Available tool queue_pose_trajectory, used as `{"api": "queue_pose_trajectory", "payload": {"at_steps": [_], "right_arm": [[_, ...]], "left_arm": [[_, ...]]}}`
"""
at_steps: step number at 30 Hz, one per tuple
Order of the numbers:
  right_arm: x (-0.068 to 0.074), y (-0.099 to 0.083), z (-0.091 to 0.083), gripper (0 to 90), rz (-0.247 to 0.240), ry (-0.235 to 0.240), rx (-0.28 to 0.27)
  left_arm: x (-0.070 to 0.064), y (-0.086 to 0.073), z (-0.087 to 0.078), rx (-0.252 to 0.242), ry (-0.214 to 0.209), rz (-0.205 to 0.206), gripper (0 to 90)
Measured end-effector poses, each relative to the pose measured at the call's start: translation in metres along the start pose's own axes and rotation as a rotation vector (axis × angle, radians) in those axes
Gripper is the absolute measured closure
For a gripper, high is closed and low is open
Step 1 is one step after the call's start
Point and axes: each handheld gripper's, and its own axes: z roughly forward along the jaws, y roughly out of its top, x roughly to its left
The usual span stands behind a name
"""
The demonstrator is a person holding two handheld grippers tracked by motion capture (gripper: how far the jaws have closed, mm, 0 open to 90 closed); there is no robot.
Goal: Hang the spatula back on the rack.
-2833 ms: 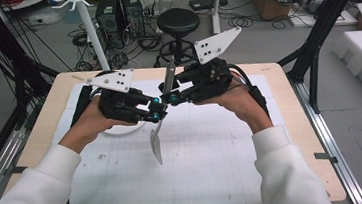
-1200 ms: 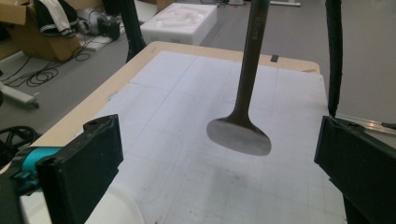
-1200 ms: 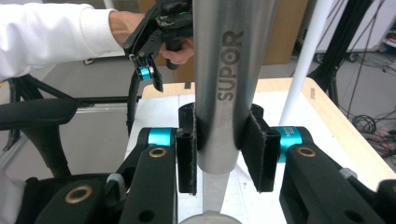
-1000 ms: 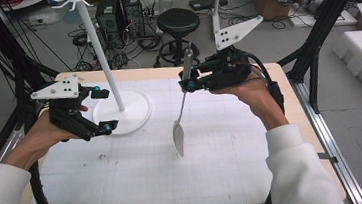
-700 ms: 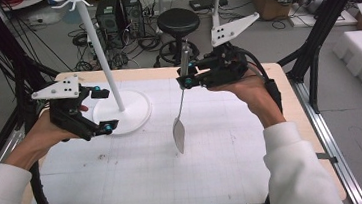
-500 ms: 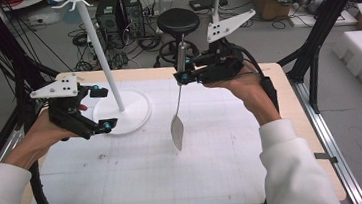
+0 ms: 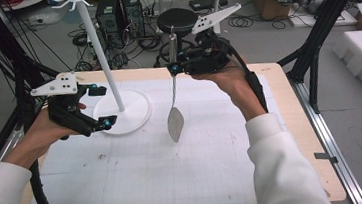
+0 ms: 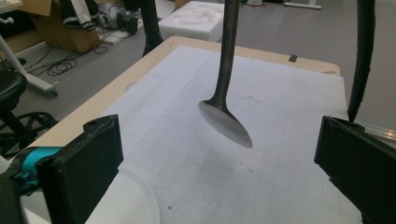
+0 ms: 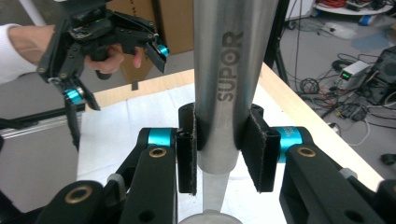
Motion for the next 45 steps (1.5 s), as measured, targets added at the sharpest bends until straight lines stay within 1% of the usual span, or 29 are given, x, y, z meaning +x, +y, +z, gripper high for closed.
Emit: {"api": "queue_pose_trajectory", "payload": {"at_steps": [1, 3, 5, 6, 7, 11, 12, 13, 14, 15, 16, 17, 19, 20, 23, 24, 26, 27, 28, 30, 32, 34, 35, 37, 38, 40, 42, 43, 45], "right_arm": [[-0.002, 0.000, 0.001, 68.9, 0.000, -0.014, -0.004], [-0.003, 0.001, 0.003, 69.0, 0.022, -0.026, 0.000], [-0.006, 0.001, 0.006, 68.9, 0.024, -0.031, 0.005], [-0.007, 0.002, 0.008, 68.9, 0.013, -0.028, 0.008], [-0.008, 0.002, 0.009, 68.9, 0.026, -0.032, 0.014], [-0.014, 0.004, 0.016, 68.9, 0.025, -0.040, 0.024], [-0.016, 0.005, 0.017, 68.9, 0.021, -0.040, 0.027], [-0.017, 0.006, 0.018, 68.9, 0.040, -0.043, 0.035], [-0.020, 0.006, 0.019, 68.9, 0.031, -0.040, 0.032], [-0.021, 0.007, 0.020, 68.9, 0.033, -0.043, 0.029], [-0.023, 0.008, 0.021, 68.9, 0.041, -0.052, 0.037], [-0.025, 0.009, 0.022, 68.9, 0.036, -0.055, 0.034], [-0.028, 0.011, 0.024, 68.9, 0.051, -0.063, 0.049], [-0.029, 0.012, 0.026, 68.9, 0.046, -0.064, 0.049], [-0.031, 0.014, 0.028, 68.9, 0.049, -0.071, 0.054], [-0.032, 0.014, 0.029, 68.9, 0.040, -0.079, 0.051], [-0.031, 0.014, 0.030, 68.9, 0.060, -0.079, 0.057], [-0.032, 0.014, 0.031, 68.9, 0.048, -0.082, 0.053], [-0.031, 0.014, 0.030, 68.9, 0.062, -0.084, 0.061], [-0.031, 0.014, 0.031, 68.9, 0.056, -0.083, 0.060], [-0.031, 0.014, 0.031, 68.9, 0.060, -0.088, 0.058], [-0.030, 0.014, 0.031, 68.9, 0.065, -0.093, 0.059], [-0.030, 0.014, 0.031, 68.9, 0.063, -0.092, 0.060], [-0.029, 0.015, 0.031, 69.0, 0.064, -0.091, 0.063], [-0.028, 0.015, 0.031, 69.0, 0.068, -0.087, 0.067], [-0.028, 0.015, 0.032, 69.0, 0.051, -0.089, 0.059], [-0.027, 0.015, 0.031, 69.0, 0.059, -0.087, 0.062], [-0.027, 0.015, 0.031, 69.0, 0.063, -0.088, 0.061], [-0.028, 0.015, 0.031, 69.0, 0.046, -0.089, 0.056]], "left_arm": [[0.000, 0.000, 0.000, -0.002, 0.000, -0.003, 1.7], [0.001, 0.001, 0.000, -0.004, -0.008, -0.008, 1.7], [0.001, 0.003, 0.000, -0.001, -0.006, -0.006, 1.7], [0.001, 0.003, 0.001, 0.002, -0.008, -0.001, 1.7], [0.002, 0.004, 0.001, 0.010, -0.004, 0.004, 1.7], [0.003, 0.010, 0.004, 0.009, -0.001, 0.004, 1.7], [0.003, 0.011, 0.005, 0.009, 0.001, 0.001, 1.7], [0.004, 0.012, 0.006, 0.008, 0.001, -0.002, 1.7], [0.004, 0.012, 0.007, 0.010, 0.002, -0.001, 1.7], [0.005, 0.013, 0.007, 0.012, 0.000, 0.001, 1.7], [0.006, 0.013, 0.008, 0.016, -0.001, 0.001, 1.7], [0.007, 0.014, 0.008, 0.017, 0.001, -0.003, 1.7], [0.008, 0.013, 0.010, 0.020, 0.006, -0.006, 1.7], [0.009, 0.013, 0.010, 0.021, 0.006, -0.008, 1.7], [0.010, 0.013, 0.011, 0.022, 0.013, -0.009, 1.7], [0.010, 0.013, 0.012, 0.023, 0.014, -0.009, 1.8], [0.010, 0.015, 0.013, 0.025, 0.019, -0.017, 1.7], [0.010, 0.016, 0.014, 0.027, 0.016, -0.015, 1.7], [0.010, 0.017, 0.015, 0.031, 0.015, -0.009, 1.7], [0.009, 0.021, 0.016, 0.031, 0.027, -0.008, 1.7], [0.008, 0.026, 0.018, 0.028, 0.033, -0.015, 1.7], [0.008, 0.033, 0.021, 0.024, 0.046, -0.006, 1.7], [0.007, 0.036, 0.022, 0.020, 0.042, -0.006, 1.7], [0.007, 0.043, 0.024, 0.019, 0.050, -0.003, 1.8], [0.006, 0.046, 0.025, 0.016, 0.045, -0.005, 1.8], [0.006, 0.052, 0.026, 0.014, 0.041, -0.004, 1.8], [0.006, 0.059, 0.028, 0.010, 0.051, -0.004, 1.8], [0.006, 0.062, 0.028, 0.007, 0.049, -0.007, 1.8], [0.006, 0.068, 0.030, 0.006, 0.052, -0.003, 1.8]]}}
